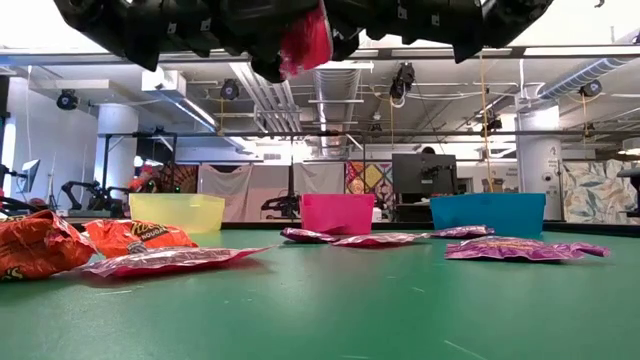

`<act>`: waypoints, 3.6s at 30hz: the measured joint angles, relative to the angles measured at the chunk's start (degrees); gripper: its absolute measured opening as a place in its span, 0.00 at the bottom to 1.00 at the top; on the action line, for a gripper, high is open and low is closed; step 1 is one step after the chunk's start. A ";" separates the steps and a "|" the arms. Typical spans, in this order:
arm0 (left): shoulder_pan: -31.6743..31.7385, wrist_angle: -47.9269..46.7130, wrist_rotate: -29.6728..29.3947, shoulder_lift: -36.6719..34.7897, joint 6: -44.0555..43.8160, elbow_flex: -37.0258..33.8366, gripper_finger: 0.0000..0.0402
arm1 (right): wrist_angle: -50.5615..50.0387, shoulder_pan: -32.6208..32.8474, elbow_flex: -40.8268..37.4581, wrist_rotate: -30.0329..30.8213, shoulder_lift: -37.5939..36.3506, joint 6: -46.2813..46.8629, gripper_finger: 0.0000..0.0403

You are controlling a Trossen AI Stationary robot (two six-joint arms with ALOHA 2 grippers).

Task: Sort candy by brand, put in halloween buckets
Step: Put the pink candy into the yellow bin, then put the violet candy into the pink bin

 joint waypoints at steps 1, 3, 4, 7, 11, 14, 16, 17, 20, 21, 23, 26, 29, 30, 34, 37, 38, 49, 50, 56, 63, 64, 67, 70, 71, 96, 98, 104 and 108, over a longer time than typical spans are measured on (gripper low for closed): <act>0.11 -0.56 0.01 -0.10 -0.04 -0.04 0.05 | -0.08 -0.15 0.00 -0.01 -0.04 0.61 0.03; 0.30 -1.13 0.02 -0.15 -0.67 -0.08 0.03 | -0.31 -0.60 0.00 -0.07 -0.06 2.17 0.04; 0.40 -1.34 0.00 -0.17 -1.02 -0.12 0.04 | -0.33 -0.89 -0.02 -0.07 -0.06 2.77 0.05; 0.63 -2.88 -0.18 -0.28 -1.67 -0.09 0.04 | -0.73 -1.68 -0.04 -0.05 -0.29 4.72 0.11; 1.82 -9.67 -0.20 -1.67 -1.86 0.27 0.01 | -3.92 -2.90 -0.02 2.56 -2.43 6.43 0.21; 3.51 -15.64 -0.67 -4.30 -1.86 0.62 0.02 | -6.97 -3.34 0.04 6.55 -3.94 8.11 0.29; 5.10 -21.20 -3.11 -7.01 -1.63 0.68 0.02 | -9.21 -3.41 0.00 10.46 -4.64 9.41 0.34; 6.07 -24.58 -5.00 -8.51 -1.56 0.68 0.02 | -10.84 -3.41 0.00 12.84 -5.24 9.94 0.35; 9.53 -35.52 -14.27 -14.11 -1.48 0.74 0.02 | -15.38 -3.55 0.00 20.08 -6.81 11.11 0.40; 10.83 -39.79 -18.62 -15.96 -1.57 1.16 0.02 | -16.73 -3.65 0.02 21.81 -6.99 11.50 0.41; 13.68 -47.73 -28.21 -19.17 -2.08 2.32 0.02 | -19.10 -3.64 0.00 23.51 -7.06 12.08 0.43; 19.29 -59.32 -40.25 -22.52 -2.83 4.62 0.01 | -19.24 -3.56 -0.02 24.21 -6.88 12.13 0.44; 27.20 -66.05 -41.66 -23.93 -3.04 6.26 0.01 | -19.01 -3.56 0.00 24.28 -6.51 12.03 0.45; 30.17 -66.73 -40.79 -23.99 -3.31 6.59 0.01 | -19.29 -3.56 -0.02 24.31 -6.44 12.02 0.45; 42.93 -68.32 -35.85 -22.75 -4.25 6.58 0.01 | -18.98 -3.56 -0.02 24.35 -6.25 12.04 0.45; 51.39 -68.71 -28.54 -20.60 -4.74 6.10 0.01 | -19.25 -3.56 -0.09 24.33 -5.90 12.21 0.45; 53.49 -68.63 -25.93 -19.68 -4.86 6.01 0.01 | -19.24 -3.56 -0.09 24.33 -5.80 12.48 0.45; 57.91 -68.07 -23.16 -9.73 -1.59 5.86 0.03 | -19.72 -3.56 -0.13 24.30 -4.89 14.09 0.46; 57.91 -67.93 -23.18 -9.04 -1.62 5.86 0.03 | -19.70 -3.56 -0.13 24.28 -4.89 14.19 0.46; 57.91 -67.17 -23.43 -7.09 -1.69 5.86 0.04 | -20.06 -3.56 -0.13 23.89 -4.89 15.21 0.46; 57.91 -67.38 -25.66 -7.31 -2.21 5.86 0.13 | -21.36 -3.56 -0.13 23.85 -4.89 16.25 0.46; 57.87 -67.49 -25.66 -7.33 -2.21 5.87 0.16 | -21.37 -3.56 -0.13 23.85 -4.89 16.67 0.46; 57.84 -67.55 -25.68 -7.40 -2.11 5.86 0.23 | -21.76 -3.72 -0.13 23.85 -4.89 16.85 0.46; 57.69 -67.30 -25.69 -8.09 -2.10 5.88 0.30 | -23.82 -4.09 -0.13 23.80 -5.15 19.52 0.46; 57.47 -67.35 -25.74 -8.46 -2.03 5.88 0.32 | -25.12 -4.18 -0.13 23.78 -5.34 20.77 0.46; 17.55 -56.55 -28.74 -33.29 -3.53 5.16 0.38 | -82.04 11.31 7.09 20.31 -3.01 43.31 0.46; 13.84 -54.68 -28.87 -33.48 -2.63 5.16 0.38 | -80.91 12.49 5.38 20.99 -3.01 44.11 0.46; 6.65 -50.55 -28.90 -32.30 -1.26 5.16 0.38 | -69.05 14.03 0.65 22.41 -3.01 45.74 0.46; 5.72 -49.95 -28.93 -31.20 -1.24 5.16 0.38 | -66.21 14.01 -0.26 23.74 -2.48 45.96 0.46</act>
